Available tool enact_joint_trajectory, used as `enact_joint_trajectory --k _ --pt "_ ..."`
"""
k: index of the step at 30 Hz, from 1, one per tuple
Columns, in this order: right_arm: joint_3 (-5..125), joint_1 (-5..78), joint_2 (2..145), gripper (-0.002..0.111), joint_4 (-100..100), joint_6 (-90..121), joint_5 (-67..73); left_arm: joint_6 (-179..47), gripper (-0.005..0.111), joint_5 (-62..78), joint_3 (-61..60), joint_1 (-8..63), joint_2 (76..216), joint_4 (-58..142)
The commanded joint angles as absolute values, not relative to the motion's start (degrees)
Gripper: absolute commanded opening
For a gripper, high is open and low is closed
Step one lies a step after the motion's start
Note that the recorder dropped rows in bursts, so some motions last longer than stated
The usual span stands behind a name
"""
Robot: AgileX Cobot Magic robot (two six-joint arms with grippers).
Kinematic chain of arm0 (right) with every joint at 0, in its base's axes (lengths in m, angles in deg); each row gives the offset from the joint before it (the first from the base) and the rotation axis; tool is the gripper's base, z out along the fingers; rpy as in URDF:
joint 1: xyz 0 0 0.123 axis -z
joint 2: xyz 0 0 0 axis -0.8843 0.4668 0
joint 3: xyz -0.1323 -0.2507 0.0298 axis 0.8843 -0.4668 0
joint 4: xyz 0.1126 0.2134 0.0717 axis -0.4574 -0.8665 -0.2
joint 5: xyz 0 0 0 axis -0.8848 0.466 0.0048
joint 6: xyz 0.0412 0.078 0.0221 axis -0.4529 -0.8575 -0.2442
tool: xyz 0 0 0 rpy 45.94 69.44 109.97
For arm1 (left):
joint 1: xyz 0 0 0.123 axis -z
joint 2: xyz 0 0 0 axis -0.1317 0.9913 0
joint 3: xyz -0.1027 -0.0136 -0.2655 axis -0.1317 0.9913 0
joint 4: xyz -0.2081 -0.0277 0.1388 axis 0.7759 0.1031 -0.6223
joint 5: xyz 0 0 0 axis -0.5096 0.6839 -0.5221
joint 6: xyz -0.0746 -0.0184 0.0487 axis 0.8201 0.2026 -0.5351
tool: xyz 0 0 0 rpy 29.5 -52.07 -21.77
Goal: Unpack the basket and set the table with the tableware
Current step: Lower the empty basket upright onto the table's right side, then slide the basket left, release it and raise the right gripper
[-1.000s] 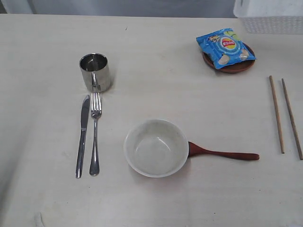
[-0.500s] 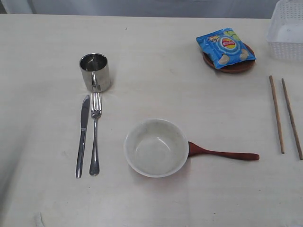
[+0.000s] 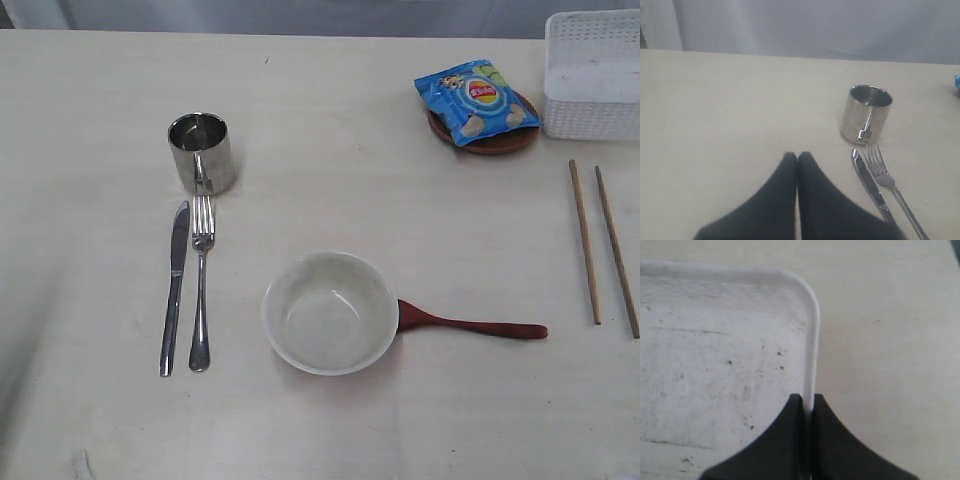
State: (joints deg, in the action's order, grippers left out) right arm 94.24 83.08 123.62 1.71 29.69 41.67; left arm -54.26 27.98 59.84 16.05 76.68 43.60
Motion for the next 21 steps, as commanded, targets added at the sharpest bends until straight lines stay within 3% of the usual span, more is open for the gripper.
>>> enact_joint_trajectory --k 1,11,21 --pt "94.46 83.35 123.91 -0.001 -10.05 40.66 43.27 -54.43 0.000 27.86 60.05 16.31 76.47 43.55" --pt "94.46 81.03 125.91 -0.001 -14.96 43.10 44.42 -54.43 0.000 27.86 60.05 16.31 76.47 43.55" --pt "94.46 70.27 127.45 -0.001 -15.10 43.18 42.95 -54.43 0.000 27.86 60.05 16.31 76.47 43.55"
